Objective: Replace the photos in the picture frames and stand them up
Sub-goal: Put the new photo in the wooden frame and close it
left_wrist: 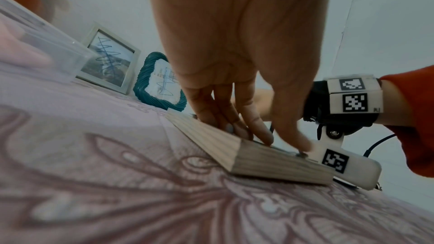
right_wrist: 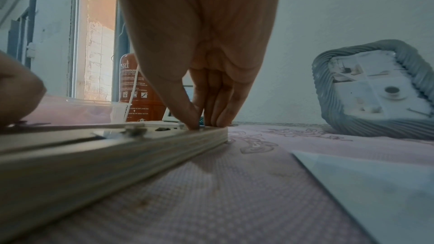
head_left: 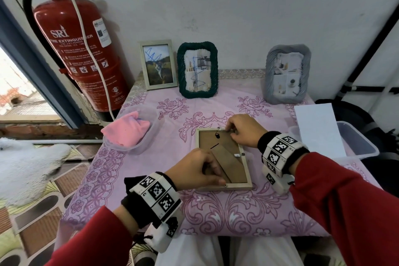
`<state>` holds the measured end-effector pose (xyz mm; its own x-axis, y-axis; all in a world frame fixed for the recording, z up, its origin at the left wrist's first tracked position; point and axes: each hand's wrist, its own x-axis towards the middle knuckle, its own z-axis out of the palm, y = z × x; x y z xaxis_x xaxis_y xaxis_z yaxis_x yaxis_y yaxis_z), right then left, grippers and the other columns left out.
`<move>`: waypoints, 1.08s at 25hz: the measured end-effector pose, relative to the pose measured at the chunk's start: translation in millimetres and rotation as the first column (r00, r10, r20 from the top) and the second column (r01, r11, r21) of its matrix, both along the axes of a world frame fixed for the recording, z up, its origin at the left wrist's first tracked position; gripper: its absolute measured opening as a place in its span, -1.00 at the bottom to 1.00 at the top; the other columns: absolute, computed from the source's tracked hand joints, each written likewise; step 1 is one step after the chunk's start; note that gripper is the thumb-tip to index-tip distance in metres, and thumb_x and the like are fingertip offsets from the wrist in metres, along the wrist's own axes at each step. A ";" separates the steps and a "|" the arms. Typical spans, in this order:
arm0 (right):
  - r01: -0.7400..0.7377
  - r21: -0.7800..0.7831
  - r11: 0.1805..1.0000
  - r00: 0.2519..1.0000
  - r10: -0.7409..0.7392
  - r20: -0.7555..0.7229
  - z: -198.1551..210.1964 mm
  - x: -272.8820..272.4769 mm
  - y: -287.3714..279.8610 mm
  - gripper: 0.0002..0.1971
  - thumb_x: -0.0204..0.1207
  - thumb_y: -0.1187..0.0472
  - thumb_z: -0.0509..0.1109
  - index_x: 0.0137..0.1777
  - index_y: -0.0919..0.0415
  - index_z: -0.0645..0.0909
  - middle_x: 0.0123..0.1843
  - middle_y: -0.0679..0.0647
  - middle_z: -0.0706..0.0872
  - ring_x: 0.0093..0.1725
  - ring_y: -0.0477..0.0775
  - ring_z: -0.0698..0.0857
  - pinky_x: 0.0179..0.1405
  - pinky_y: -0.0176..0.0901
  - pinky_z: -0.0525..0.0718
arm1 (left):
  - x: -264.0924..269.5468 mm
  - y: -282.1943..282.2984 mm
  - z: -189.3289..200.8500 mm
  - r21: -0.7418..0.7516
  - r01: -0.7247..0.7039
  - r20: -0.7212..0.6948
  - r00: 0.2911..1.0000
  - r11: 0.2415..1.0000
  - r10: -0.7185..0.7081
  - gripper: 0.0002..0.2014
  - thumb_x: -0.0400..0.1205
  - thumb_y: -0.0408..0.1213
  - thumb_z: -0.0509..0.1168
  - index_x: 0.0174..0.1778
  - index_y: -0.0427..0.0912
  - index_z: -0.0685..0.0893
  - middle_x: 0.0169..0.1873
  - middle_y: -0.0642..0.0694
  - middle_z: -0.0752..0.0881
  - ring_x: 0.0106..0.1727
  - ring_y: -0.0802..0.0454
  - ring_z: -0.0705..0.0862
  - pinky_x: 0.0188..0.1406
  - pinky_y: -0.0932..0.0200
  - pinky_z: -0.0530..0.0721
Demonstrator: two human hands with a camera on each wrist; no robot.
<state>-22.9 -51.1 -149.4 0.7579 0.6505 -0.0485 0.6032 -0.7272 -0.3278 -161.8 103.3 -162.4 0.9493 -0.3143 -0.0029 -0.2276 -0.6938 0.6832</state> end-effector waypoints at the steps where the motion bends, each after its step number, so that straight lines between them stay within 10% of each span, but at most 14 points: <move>1: -0.008 -0.012 1.000 1.000 0.008 0.014 -0.7 0.1 0.2 -0.75 0.46 0.42 0.27 0.08 0.28 0.67 0.15 0.17 0.70 0.16 0.11 0.63 -0.01 -0.29 0.44 | -2.0 1.0 -0.3 -0.005 -0.001 -0.002 1.000 1.000 0.001 -0.74 0.30 -0.13 0.61 -0.23 -0.16 0.76 -0.28 0.20 0.57 -0.26 0.33 0.54 -0.29 0.55 0.42; 16: -0.026 -0.022 0.999 0.999 0.026 -0.026 -4.7 -1.9 1.3 -0.59 0.42 0.55 0.15 0.16 0.20 0.61 0.11 0.23 0.52 0.20 0.19 0.47 0.09 -0.09 0.44 | -7.9 -1.9 3.2 -0.045 0.028 -0.020 0.999 0.999 -0.029 -0.65 0.29 -0.27 0.62 -0.04 -0.24 0.80 -0.06 -0.02 0.68 0.00 0.13 0.62 0.06 0.26 0.60; 27: -0.036 -0.009 0.999 0.999 0.036 -0.009 -4.1 -4.7 0.9 -0.55 0.41 0.55 0.12 0.18 0.18 0.61 -0.04 0.15 0.42 0.16 0.19 0.46 0.02 -0.11 0.41 | -6.1 0.6 -2.7 -0.107 0.083 0.028 0.996 0.991 -0.081 -0.64 0.30 -0.30 0.61 -0.01 -0.28 0.80 -0.12 0.17 0.59 -0.04 0.41 0.52 0.07 0.53 0.50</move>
